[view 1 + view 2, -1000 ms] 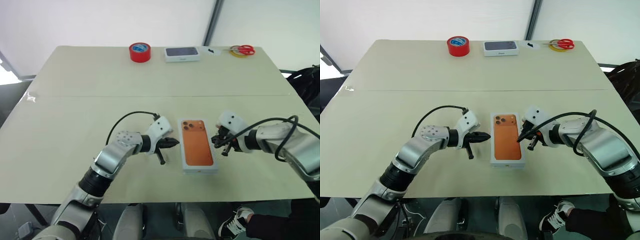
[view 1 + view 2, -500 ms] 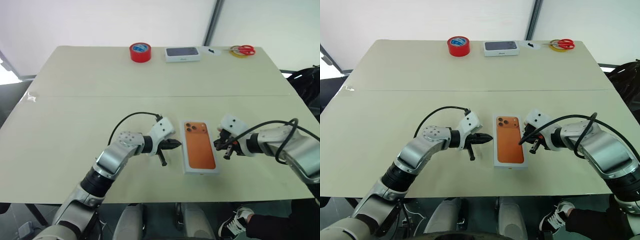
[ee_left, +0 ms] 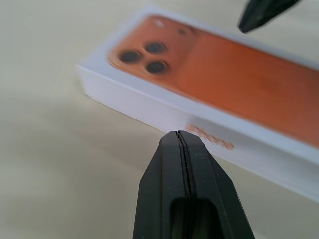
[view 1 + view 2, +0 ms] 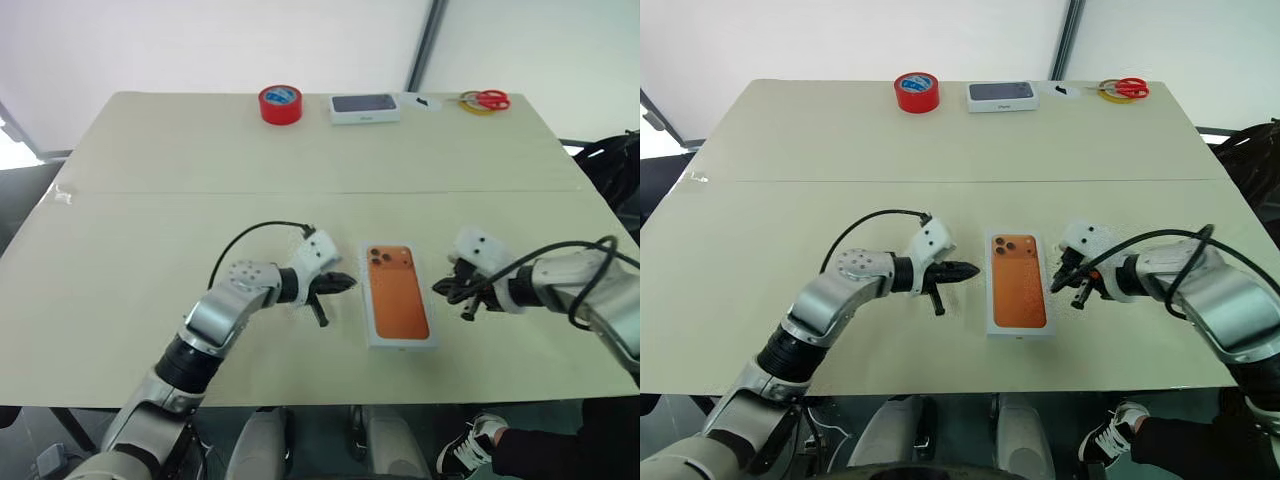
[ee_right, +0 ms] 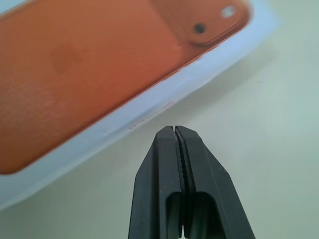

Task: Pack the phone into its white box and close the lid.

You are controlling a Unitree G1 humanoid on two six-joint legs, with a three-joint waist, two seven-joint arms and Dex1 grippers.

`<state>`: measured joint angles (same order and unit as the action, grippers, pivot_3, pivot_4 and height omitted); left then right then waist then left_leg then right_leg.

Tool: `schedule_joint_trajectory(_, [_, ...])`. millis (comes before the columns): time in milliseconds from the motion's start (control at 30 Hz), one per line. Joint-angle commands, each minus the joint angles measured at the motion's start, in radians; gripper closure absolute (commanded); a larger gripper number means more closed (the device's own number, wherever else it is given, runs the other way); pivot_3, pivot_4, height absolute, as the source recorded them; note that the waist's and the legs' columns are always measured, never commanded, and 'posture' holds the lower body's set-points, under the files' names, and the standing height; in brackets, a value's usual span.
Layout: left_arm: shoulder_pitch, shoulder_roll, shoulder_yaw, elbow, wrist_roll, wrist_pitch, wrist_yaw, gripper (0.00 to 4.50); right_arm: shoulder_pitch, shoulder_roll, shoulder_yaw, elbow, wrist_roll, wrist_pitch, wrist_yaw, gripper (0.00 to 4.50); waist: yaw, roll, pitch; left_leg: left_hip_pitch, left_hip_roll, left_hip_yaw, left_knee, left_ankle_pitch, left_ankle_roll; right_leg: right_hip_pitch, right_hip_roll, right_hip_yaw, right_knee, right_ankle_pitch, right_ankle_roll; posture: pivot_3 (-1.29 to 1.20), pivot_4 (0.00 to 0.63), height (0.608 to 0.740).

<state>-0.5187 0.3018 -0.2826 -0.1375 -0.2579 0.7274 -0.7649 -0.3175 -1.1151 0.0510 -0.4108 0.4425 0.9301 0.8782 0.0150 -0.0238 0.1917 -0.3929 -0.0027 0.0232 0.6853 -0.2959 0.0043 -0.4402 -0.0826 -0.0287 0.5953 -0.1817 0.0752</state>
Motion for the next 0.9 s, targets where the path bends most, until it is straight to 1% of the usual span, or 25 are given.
schedule_joint_trajectory(33, [-0.047,-0.026,0.026,-0.019,-0.030,0.008,0.015,4.50,0.053,-0.021,-0.092,-0.069,0.044,-0.071,0.076,4.46,0.000,0.000,0.000,0.000,0.000,0.000,0.000,0.000,0.000,0.001,0.000,0.000,0.000,0.001,0.001,0.00,0.150,0.732])
schedule_joint_trajectory(167, [-0.082,-0.057,-0.028,0.026,0.005,-0.005,0.022,4.50,0.121,0.007,-0.113,-0.161,0.110,-0.058,0.107,4.46,-0.001,0.000,0.000,0.001,0.000,0.000,0.000,0.000,0.000,0.002,0.000,0.000,0.000,0.001,0.002,0.00,0.150,0.732])
schedule_joint_trajectory(300, [-0.111,-0.064,-0.127,0.096,0.082,-0.047,0.022,4.50,0.170,0.043,-0.068,-0.208,0.114,-0.037,0.065,4.46,0.000,-0.001,0.000,0.002,0.000,0.000,0.000,0.000,0.000,0.002,0.000,0.000,0.000,0.001,0.002,0.00,0.150,0.732])
schedule_joint_trajectory(367, [-0.117,-0.073,-0.145,0.128,0.092,-0.037,0.023,4.50,0.186,0.063,-0.045,-0.208,0.107,-0.019,0.036,4.46,-0.001,-0.001,0.000,0.002,0.000,0.000,0.000,0.000,0.000,0.002,0.000,0.000,0.000,0.000,0.001,0.00,0.150,0.732])
schedule_joint_trajectory(467, [-0.117,-0.067,-0.164,0.145,0.110,-0.039,0.018,4.50,0.205,0.065,-0.009,-0.213,0.082,-0.006,0.009,4.46,-0.001,-0.001,-0.001,0.002,0.000,0.000,0.000,0.000,0.000,0.002,0.000,0.000,0.000,-0.001,0.000,0.00,0.150,0.732])
schedule_joint_trajectory(533, [-0.110,-0.059,-0.152,0.140,0.110,-0.043,0.018,4.50,0.212,0.063,0.002,-0.216,0.063,-0.021,-0.003,4.46,-0.001,-0.001,-0.001,0.002,0.000,0.000,0.000,0.000,0.000,0.003,0.000,0.000,0.000,-0.001,-0.001,0.00,0.150,0.732])
schedule_joint_trajectory(633, [-0.099,-0.039,-0.081,0.104,0.086,-0.050,0.029,4.50,0.182,0.084,-0.026,-0.198,0.057,-0.040,-0.025,4.46,-0.002,-0.002,-0.001,0.003,0.000,-0.001,0.000,0.000,0.000,0.003,0.000,0.000,0.000,-0.001,-0.001,0.00,0.150,0.732])
schedule_joint_trajectory(700, [-0.084,-0.015,-0.009,0.061,0.061,-0.065,0.039,4.50,0.142,0.130,-0.066,-0.163,0.060,-0.064,-0.063,4.46,-0.006,-0.002,-0.001,0.003,0.000,-0.001,0.000,0.000,0.000,0.003,0.000,0.000,0.000,-0.001,-0.001,0.00,0.150,0.732])
schedule_joint_trajectory(800, [-0.045,0.042,0.126,-0.008,0.026,-0.074,0.066,4.50,0.074,0.191,-0.107,-0.059,0.009,-0.151,-0.124,4.46,-0.008,-0.001,-0.001,0.002,0.001,0.000,0.000,0.000,0.000,0.001,0.001,0.000,0.001,0.000,0.001,0.00,0.150,0.732])
schedule_joint_trajectory(900, [0.011,0.108,0.268,-0.058,-0.006,-0.074,0.097,4.50,0.001,0.221,-0.111,0.088,-0.056,-0.222,-0.165,4.46,-0.003,-0.001,-0.001,0.002,0.001,0.000,0.000,0.000,0.000,0.001,0.001,0.000,0.001,0.001,0.002,0.00,0.150,0.732])
